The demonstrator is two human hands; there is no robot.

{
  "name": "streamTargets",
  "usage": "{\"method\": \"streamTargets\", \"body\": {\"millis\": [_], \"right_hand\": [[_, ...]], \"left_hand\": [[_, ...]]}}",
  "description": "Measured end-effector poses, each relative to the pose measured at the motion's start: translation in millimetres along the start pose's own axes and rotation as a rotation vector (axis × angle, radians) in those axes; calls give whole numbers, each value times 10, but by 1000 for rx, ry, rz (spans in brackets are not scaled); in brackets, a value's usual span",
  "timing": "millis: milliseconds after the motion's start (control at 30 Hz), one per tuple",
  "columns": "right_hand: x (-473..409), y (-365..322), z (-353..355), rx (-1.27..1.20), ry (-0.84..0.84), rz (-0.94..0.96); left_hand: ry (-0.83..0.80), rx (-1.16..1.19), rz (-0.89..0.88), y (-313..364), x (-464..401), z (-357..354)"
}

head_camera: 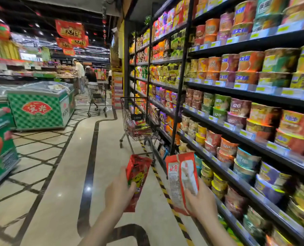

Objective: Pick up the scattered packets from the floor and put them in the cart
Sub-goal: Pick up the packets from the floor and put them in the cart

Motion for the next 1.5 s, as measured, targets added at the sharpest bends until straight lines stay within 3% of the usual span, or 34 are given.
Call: {"method": "streamTargets", "body": {"millis": [233,633,1000,1500], "right_hand": [[-1697,-236,-673,-5,-27,-80],[-4991,-1137,-1767,-37,-98,7],[-7427,-1829,-3114,2,-164,0],[-10562,-2765,-4786,57,-233,-44]], "left_hand": [[-26,45,38,-342,-1536,-980],[-30,-64,108,-750,-4563,-2413],[35,27,200,-1723,-6984,-3562],[-48,100,260,-2616,-10008,-5169]]}}
Point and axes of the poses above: each hand's wrist, its own x-axis away from the middle knuckle, its own z-axis out of the back of the hand, y = z × x, the point moved 2 cm from there along -x, towards the middle knuckle, and after that the axes turned 9 degrees about -z, right-handed, at the moved point
